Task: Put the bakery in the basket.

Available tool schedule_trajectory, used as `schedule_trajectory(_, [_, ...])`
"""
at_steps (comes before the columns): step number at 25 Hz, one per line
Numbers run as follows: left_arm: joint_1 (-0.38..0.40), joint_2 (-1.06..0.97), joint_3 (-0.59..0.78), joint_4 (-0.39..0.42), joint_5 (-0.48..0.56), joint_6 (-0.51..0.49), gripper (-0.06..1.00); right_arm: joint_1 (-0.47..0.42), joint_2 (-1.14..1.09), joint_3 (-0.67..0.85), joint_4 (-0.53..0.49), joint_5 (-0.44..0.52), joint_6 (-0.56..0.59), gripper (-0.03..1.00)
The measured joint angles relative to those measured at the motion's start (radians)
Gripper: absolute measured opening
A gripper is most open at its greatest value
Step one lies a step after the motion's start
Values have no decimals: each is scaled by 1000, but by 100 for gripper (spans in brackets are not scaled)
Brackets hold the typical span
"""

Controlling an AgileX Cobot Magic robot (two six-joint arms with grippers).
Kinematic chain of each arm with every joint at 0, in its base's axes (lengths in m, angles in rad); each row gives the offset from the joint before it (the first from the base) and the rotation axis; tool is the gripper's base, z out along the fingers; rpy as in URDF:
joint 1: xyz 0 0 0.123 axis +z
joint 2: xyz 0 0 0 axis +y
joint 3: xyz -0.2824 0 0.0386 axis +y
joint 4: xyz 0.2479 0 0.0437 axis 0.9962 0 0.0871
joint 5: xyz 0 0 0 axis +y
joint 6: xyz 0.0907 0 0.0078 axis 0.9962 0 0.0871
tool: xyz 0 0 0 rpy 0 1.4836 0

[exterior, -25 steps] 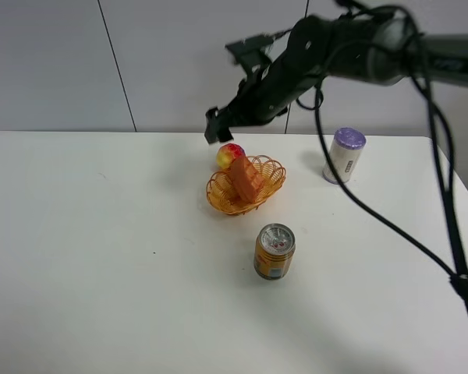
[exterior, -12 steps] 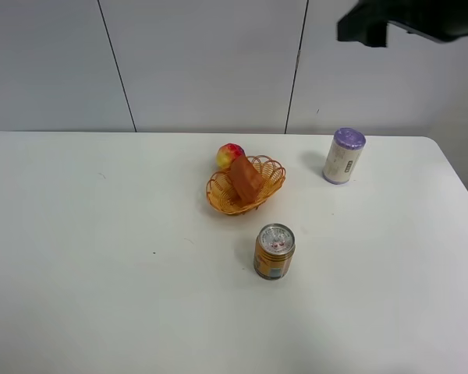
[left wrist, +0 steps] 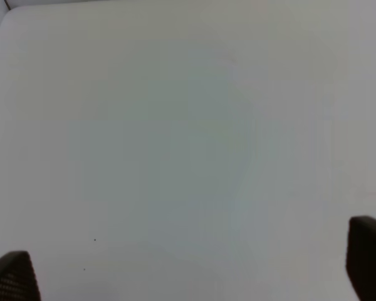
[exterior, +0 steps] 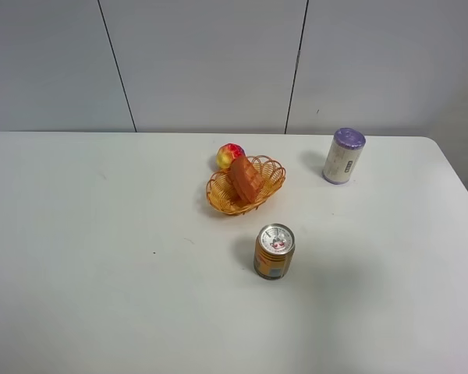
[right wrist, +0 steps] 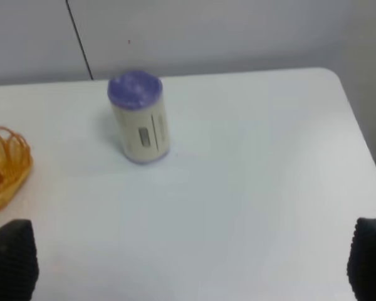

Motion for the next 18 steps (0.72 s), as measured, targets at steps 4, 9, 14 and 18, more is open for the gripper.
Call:
schedule_trajectory(4, [0, 0, 0, 0, 0, 0, 100, -4, -165, 61, -20, 153, 6, 99])
schedule_trajectory(9, [0, 0, 0, 0, 0, 0, 100, -5, -311, 55, -28, 209, -13, 99])
schedule_trajectory(14, [0, 0, 0, 0, 0, 0, 100, -5, -370, -1, -20, 363, -63, 99])
schedule_trajectory(18, [0, 0, 0, 0, 0, 0, 100, 27, -405, 21, -30, 438, -74, 99])
